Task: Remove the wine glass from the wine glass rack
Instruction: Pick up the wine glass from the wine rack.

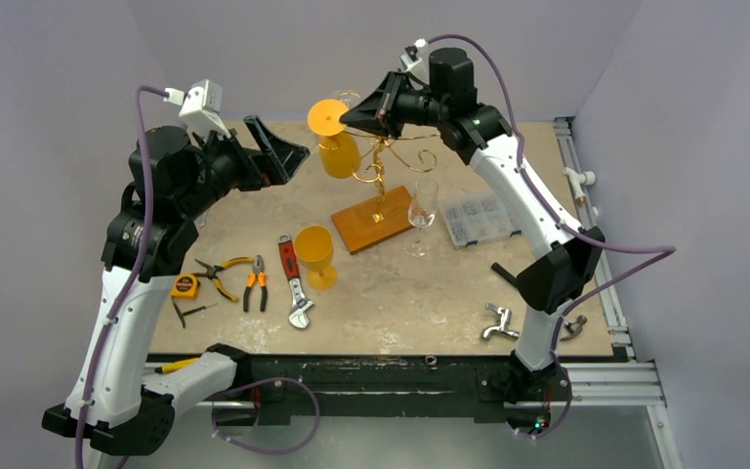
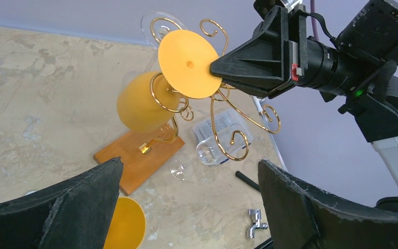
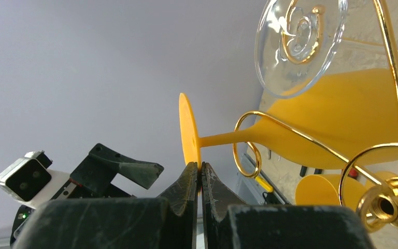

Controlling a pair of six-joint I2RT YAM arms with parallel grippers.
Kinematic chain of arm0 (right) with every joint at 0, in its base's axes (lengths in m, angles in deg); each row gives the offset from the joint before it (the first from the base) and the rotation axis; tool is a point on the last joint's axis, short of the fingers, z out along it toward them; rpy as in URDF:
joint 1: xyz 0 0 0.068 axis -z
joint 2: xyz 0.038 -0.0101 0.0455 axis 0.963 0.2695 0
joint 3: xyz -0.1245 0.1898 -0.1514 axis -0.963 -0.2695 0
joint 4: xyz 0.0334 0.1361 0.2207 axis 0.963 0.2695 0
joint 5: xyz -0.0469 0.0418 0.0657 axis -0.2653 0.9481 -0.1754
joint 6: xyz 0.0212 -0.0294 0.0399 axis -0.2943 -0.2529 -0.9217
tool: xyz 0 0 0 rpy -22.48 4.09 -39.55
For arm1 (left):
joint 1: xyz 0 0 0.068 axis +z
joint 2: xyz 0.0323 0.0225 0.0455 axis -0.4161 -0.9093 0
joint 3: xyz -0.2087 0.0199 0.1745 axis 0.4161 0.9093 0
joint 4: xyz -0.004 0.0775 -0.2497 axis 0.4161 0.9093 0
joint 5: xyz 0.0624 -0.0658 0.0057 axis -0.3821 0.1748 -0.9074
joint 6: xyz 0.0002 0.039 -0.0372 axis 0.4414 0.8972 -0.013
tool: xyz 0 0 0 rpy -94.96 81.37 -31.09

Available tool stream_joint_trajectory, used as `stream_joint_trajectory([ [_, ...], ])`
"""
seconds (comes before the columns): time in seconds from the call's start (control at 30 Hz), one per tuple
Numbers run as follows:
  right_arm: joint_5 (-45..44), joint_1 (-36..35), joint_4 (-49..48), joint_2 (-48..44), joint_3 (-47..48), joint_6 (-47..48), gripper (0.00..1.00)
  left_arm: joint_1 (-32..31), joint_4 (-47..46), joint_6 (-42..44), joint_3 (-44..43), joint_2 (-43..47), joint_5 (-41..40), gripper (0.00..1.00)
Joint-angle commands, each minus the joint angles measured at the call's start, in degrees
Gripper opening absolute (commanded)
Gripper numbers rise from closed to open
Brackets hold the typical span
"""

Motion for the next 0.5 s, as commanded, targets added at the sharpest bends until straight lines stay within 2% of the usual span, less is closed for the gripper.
stream_joint_trajectory([
  [0.0, -0.39, 0.66, -0.12, -4.79, -1.20, 2.03, 0.00, 0.53, -2.24, 1.66, -2.02, 0.04, 0.38, 0.99],
  [0.47, -1.04, 1.07, 0.59, -8.59, -4.72, 3.07, 0.00, 0.54, -2.51, 1.88, -2.44, -0.46, 1.14, 0.99],
])
